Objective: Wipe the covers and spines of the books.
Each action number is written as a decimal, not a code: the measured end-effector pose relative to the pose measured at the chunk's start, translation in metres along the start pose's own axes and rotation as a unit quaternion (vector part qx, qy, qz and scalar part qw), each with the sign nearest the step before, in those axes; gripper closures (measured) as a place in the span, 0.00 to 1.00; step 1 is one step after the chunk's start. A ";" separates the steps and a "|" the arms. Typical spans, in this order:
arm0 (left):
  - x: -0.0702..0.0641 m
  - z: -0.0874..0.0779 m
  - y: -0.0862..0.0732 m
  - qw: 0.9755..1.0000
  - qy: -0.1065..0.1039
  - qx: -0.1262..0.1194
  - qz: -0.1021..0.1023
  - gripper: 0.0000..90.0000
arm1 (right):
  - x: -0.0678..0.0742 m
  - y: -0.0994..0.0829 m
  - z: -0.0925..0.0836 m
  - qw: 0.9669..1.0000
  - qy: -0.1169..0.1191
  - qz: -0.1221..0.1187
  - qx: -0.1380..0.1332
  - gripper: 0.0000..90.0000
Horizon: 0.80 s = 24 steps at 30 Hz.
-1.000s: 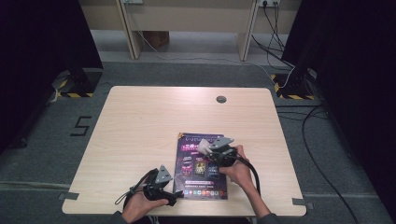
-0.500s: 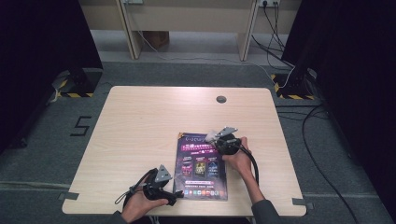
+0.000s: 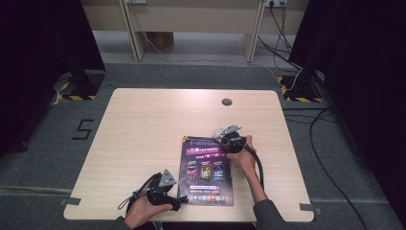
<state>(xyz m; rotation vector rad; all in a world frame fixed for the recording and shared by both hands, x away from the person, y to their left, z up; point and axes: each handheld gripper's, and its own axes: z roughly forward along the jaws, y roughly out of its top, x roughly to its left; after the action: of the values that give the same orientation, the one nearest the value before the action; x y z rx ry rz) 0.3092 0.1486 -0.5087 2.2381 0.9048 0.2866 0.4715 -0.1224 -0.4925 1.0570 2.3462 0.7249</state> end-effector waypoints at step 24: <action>0.001 0.000 -0.001 1.000 -0.003 -0.003 -0.006 0.15 | -0.001 0.000 0.002 1.000 0.009 0.028 -0.006 0.83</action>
<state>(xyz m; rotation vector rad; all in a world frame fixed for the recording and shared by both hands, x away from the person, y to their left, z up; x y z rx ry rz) 0.3096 0.1495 -0.5097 2.2268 0.9121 0.2758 0.4731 -0.1224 -0.4943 1.1209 2.3320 0.7700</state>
